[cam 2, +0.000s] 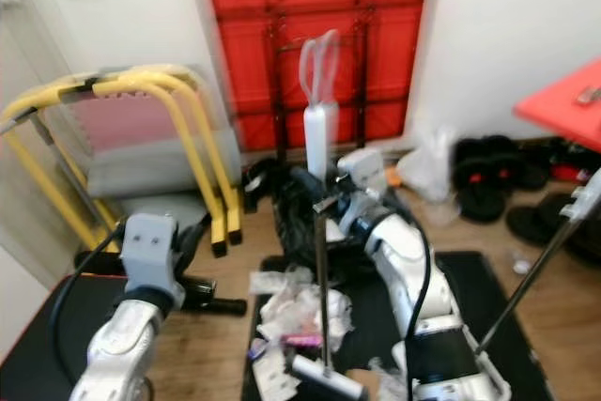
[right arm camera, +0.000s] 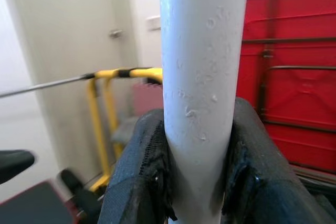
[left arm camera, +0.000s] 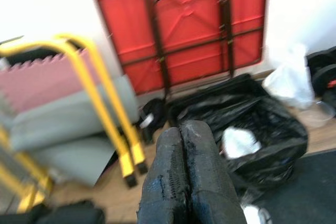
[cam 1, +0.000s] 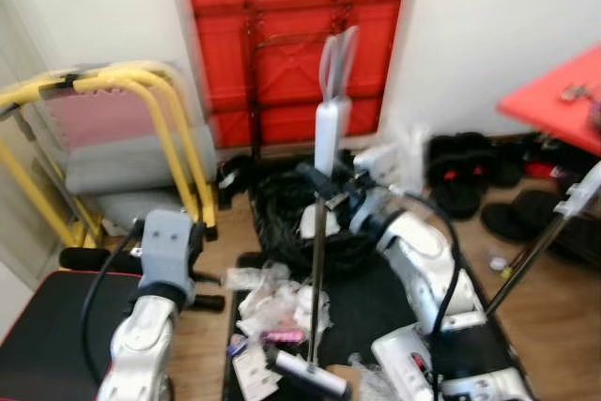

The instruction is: Sweep floor

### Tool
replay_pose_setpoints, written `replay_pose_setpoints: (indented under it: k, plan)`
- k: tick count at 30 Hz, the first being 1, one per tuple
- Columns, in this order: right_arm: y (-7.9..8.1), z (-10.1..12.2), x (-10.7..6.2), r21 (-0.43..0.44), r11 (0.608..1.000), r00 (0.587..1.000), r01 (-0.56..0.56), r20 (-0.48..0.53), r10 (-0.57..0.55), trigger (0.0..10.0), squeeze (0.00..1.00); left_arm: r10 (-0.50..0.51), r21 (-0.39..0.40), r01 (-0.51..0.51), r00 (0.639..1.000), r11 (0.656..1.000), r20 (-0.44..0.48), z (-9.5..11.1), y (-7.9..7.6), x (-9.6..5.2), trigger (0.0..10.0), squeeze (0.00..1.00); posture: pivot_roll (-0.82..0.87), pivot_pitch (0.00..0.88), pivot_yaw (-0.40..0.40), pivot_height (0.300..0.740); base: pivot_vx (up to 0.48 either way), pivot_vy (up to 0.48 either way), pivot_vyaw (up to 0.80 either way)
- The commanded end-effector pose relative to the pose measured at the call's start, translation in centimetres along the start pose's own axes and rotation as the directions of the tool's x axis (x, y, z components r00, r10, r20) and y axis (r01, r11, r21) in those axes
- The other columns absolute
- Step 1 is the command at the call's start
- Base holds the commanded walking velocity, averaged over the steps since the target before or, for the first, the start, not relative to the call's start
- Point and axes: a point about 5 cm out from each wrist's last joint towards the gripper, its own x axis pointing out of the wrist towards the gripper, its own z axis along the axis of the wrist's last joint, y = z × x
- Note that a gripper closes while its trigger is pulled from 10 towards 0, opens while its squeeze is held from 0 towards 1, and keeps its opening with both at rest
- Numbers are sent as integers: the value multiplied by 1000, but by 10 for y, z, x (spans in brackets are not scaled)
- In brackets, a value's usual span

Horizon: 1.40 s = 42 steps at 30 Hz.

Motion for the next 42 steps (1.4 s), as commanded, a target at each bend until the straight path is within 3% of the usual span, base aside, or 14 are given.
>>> replay_pose_setpoints:
  k: [1, 16, 30, 42]
  plan:
    - [2, 10, 1, -5, 1000, 999, -11, 47, 11, 10000, 0, 7, -19, -8, 1000, 1000, -16, -2, -2, -2, 10000, 0, -37, 0, 8, 740, 0, 0, 0]
    - [-2, 12, 0, 100, 994, 995, 47, 82, -55, 10000, 0, -58, -20, 58, 998, 998, -21, 0, -12, -12, 10000, 0, -27, 0, 19, 740, 0, 0, 0]
    - [1, 18, -2, 210, 970, 983, 126, 105, -150, 10000, 0, -166, 28, 167, 986, 986, -34, 11, -21, -33, 10000, 0, -5, 102, 51, 740, 0, 0, 0]
    - [-12, 15, -19, 194, 948, 964, 251, 39, -263, 10000, 0, -235, 37, 236, 971, 971, -44, 20, -28, -43, 10000, 0, -4, 156, 68, 740, 0, 0, 0]
